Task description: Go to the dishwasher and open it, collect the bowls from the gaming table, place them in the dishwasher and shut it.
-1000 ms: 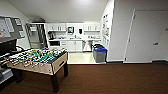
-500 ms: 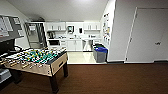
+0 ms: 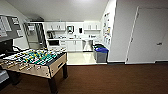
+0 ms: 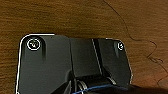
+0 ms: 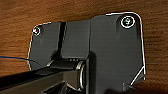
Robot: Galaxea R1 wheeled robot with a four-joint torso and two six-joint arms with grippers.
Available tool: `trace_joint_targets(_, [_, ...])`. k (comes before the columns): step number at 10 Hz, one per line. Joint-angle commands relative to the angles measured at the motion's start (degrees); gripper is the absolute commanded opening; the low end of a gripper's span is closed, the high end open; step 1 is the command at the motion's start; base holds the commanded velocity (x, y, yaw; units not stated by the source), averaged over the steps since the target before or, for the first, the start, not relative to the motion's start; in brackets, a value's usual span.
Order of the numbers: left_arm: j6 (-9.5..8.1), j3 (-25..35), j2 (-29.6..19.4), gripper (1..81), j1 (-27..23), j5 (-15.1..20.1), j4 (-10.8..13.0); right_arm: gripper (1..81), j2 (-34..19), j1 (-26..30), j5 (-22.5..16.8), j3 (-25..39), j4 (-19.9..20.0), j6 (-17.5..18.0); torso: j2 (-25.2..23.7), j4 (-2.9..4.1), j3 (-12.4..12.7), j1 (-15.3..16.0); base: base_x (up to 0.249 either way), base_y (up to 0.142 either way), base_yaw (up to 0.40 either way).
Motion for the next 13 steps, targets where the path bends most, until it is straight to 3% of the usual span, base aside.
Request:
trace_joint_targets(1, [-0.04, 1.0, -0.6, 81.1, -3.5, 2.7, 0.0, 81.1, -0.6, 3.0, -2.9, 0.2, 0.0, -0.1, 0.0, 0.00, 0.0, 0.0, 0.132, 0.000, 0.000])
trace_joint_targets(13, [-0.04, 1.0, -0.6, 81.1, -3.4, 2.6, -0.1, 81.1, -0.3, 3.3, -2.9, -0.1, 0.2, 0.0, 0.0, 0.00, 0.0, 0.0, 0.135, 0.000, 0.000])
